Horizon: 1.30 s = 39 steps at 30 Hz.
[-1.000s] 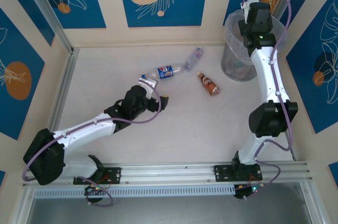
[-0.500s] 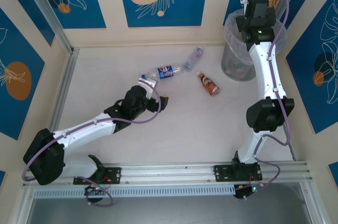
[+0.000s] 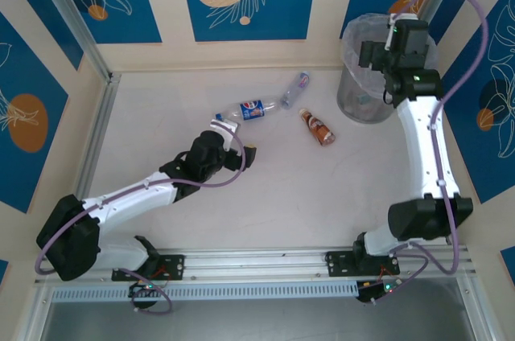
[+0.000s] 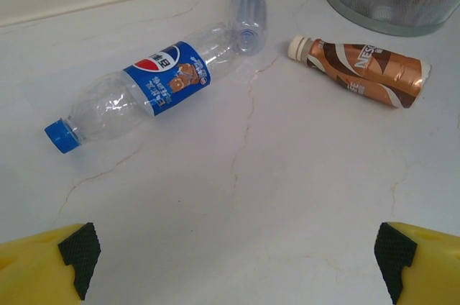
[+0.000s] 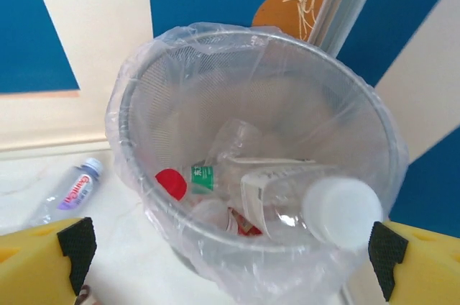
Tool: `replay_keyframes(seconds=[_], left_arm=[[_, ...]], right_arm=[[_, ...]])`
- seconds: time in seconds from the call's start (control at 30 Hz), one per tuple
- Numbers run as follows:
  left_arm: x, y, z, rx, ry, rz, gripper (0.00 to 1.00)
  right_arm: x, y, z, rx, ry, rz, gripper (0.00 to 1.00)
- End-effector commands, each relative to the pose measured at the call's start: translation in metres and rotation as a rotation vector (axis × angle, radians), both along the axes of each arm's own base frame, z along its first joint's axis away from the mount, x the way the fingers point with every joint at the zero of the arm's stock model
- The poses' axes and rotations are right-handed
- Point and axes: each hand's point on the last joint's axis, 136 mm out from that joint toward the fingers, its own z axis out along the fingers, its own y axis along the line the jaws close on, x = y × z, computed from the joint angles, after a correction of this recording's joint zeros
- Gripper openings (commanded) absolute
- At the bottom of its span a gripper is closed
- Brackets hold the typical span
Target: Put the plastic bottles in the bin
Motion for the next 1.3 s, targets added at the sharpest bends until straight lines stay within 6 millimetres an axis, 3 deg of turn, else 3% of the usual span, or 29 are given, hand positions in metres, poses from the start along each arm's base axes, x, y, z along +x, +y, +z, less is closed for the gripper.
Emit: replay_keyframes(seconds=[0.0, 0.17, 0.3, 0.5, 0.67, 0.87, 1.27], left_arm=[[0.008, 0.004, -0.004, 0.005, -0.005, 0.026, 0.99], [0.010, -0.002, -0.003, -0.009, -0.003, 0.000, 0.99], [0.011, -0.002, -0.004, -0.003, 0.000, -0.004, 0.99], [0.012, -0.001, -0.011, -0.011, 0.029, 0.016, 0.99], [0.015, -0.004, -0.014, -0.016, 0.050, 0.023, 0.99], [0.019, -0.012, -0.014, -0.017, 0.063, 0.007, 0.99], [0.021, -0.014, -0.021, -0.008, 0.070, 0.004, 0.99]], right_arm=[[-0.010, -0.005, -0.015, 0.190, -0.026, -0.034, 0.99], [-0.007, -0.038, -0.037, 0.200, -0.046, -0.151, 1.00], [0.005, -0.056, -0.047, 0.266, -0.051, -0.138, 0.98], [0.025, -0.074, -0.046, 0.206, -0.070, -0.108, 0.81], [0.031, -0.076, -0.042, 0.204, -0.093, -0.075, 0.52], [0.038, -0.070, -0.037, 0.189, -0.117, -0.026, 0.34], [0.050, -0.047, -0.004, -0.223, -0.094, -0.096, 0.29]])
